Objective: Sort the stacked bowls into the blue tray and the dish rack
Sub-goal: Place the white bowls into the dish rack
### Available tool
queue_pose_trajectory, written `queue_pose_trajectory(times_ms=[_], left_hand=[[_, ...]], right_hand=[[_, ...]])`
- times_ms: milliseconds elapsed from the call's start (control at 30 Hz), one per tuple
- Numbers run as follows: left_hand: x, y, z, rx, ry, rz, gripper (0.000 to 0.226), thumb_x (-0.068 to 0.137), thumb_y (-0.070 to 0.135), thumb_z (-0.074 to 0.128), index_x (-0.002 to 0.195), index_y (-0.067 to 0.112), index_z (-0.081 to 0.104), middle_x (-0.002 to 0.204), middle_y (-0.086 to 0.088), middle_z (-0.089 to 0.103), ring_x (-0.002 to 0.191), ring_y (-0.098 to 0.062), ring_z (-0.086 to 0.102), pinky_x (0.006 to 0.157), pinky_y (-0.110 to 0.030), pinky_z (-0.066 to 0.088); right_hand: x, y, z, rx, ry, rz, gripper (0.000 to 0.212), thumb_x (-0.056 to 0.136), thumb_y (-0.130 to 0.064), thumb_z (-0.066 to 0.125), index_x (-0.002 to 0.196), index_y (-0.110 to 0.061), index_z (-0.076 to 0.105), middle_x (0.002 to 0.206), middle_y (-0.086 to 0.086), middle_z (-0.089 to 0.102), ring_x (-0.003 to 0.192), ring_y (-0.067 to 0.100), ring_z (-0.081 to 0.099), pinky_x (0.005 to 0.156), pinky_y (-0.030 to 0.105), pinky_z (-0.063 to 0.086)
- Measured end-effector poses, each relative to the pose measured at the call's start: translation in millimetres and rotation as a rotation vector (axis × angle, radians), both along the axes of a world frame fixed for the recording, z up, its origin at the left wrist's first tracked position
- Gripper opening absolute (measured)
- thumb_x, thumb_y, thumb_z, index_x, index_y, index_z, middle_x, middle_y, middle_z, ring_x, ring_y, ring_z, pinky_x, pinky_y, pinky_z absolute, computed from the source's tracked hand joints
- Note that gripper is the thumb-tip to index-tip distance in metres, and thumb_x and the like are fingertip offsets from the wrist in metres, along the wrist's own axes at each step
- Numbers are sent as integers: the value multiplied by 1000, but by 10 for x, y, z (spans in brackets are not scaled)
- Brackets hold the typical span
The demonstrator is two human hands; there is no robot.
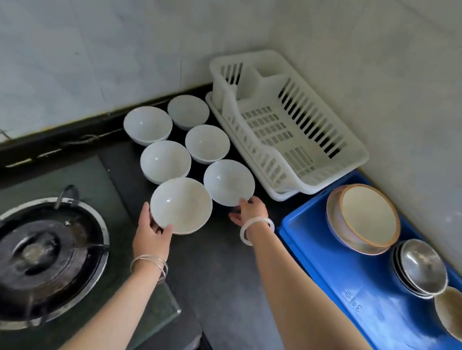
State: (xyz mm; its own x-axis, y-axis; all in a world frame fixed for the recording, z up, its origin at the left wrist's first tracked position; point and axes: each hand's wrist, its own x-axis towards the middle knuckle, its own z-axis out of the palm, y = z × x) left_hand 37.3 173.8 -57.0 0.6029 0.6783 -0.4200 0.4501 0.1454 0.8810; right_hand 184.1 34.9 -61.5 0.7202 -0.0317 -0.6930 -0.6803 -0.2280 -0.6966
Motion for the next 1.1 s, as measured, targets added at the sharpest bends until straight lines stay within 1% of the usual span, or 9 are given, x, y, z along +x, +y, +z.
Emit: queue_pose_trajectory(times_ms=[100,233,300,367,567,733,900,1000,1100], left_hand=[[-4,29,8,-34,14,-7,61,84,1,55,140,16,37,138,-6,53,120,-22,55,94,-23,37],[-6,67,-4,-112,-3,5,55,84,0,54,136,15,44,132,-8,56,104,-17,55,104,-40,43],[3,102,-26,-142,-5,18,54,84,0,53,136,14,44,133,-10,55,113,-21,55,105,-46,42],[8,134,-62,-162,-10,33,52,84,1,53,134,14,46,132,-13,56,121,-25,52,105,-48,42],[16,126,-118,-194,-67,111,45,85,1,53,129,13,53,129,-13,58,121,-26,53,103,-49,44],[36,173,-94,-231,-140,188,38,88,1,50,125,9,56,128,-12,58,108,-19,55,94,-37,47],[76,223,-76,-353,-176,263,35,94,13,48,128,5,52,132,-16,55,119,-27,54,94,-34,44],[93,230,-75,-333,-171,248,36,91,10,53,127,5,54,128,-15,58,111,-22,56,93,-33,44],[97,232,-93,-288,-146,213,35,89,7,56,124,5,56,126,-17,60,117,-28,56,96,-36,45]], right_hand=[[40,34,-30,131,60,-112,31,92,-7,46,123,-5,48,90,16,62,77,29,63,69,36,55],[70,9,3,127,26,-184,21,84,6,46,100,-2,55,117,21,59,101,41,62,79,40,57],[65,-53,82,108,-10,-192,20,82,6,47,96,-3,56,115,18,59,92,38,65,79,41,58],[41,-129,183,142,-43,-201,24,82,6,46,101,-4,58,105,11,58,76,28,66,71,36,60],[-81,-130,541,49,-188,17,13,81,1,52,79,0,65,79,6,69,58,16,71,56,28,59],[-196,152,587,-69,-151,173,16,78,-3,58,65,-5,67,58,2,71,57,17,72,67,36,61],[-255,343,556,-256,-130,333,9,77,-10,59,78,-8,68,60,2,72,60,13,72,72,30,60],[-284,374,532,-336,-139,393,11,78,-11,59,79,-6,68,63,4,72,67,14,72,69,28,58],[-313,387,512,-369,-133,424,10,79,-11,58,76,-9,67,63,4,72,70,16,72,70,28,58]])
